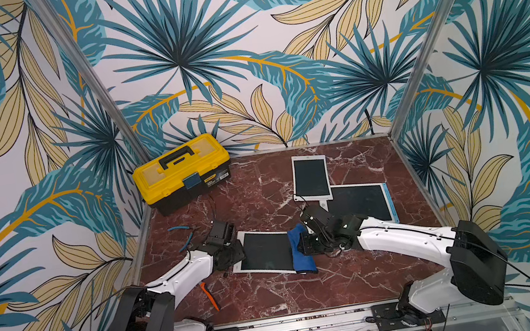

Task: Wipe the drawing tablet
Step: Wipe the dirt from the drawing tablet.

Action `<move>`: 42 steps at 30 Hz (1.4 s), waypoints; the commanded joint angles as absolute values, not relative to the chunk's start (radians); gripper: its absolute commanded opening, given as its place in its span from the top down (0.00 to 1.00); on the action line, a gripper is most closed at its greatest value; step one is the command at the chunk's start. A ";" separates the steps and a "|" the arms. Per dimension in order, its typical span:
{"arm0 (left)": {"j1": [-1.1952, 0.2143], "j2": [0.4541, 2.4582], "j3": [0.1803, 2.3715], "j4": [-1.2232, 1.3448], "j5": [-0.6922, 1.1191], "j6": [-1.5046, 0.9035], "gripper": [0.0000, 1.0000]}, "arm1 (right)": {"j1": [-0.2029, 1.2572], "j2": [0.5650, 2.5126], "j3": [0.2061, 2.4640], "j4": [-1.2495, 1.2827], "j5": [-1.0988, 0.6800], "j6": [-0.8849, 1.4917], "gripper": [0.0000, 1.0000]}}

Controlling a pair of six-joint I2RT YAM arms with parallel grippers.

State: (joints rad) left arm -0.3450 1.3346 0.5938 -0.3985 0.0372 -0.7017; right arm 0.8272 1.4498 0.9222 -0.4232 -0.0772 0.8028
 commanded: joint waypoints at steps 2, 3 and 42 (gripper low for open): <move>-0.337 1.409 0.588 -0.435 0.023 -0.713 0.42 | 0.828 1.460 0.926 -0.410 -0.090 0.801 0.71; -0.337 1.429 0.595 -0.435 0.040 -0.716 0.42 | 0.827 1.460 0.928 -0.411 -0.092 0.800 0.71; -0.555 1.640 0.568 -0.297 0.049 -0.793 0.54 | 0.823 1.874 1.144 -0.300 -0.196 0.792 0.71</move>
State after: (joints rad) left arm -0.5472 1.5391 0.6441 -0.1108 0.0284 -0.7929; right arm 0.8207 1.8351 1.1095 -0.3073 -0.1593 0.7891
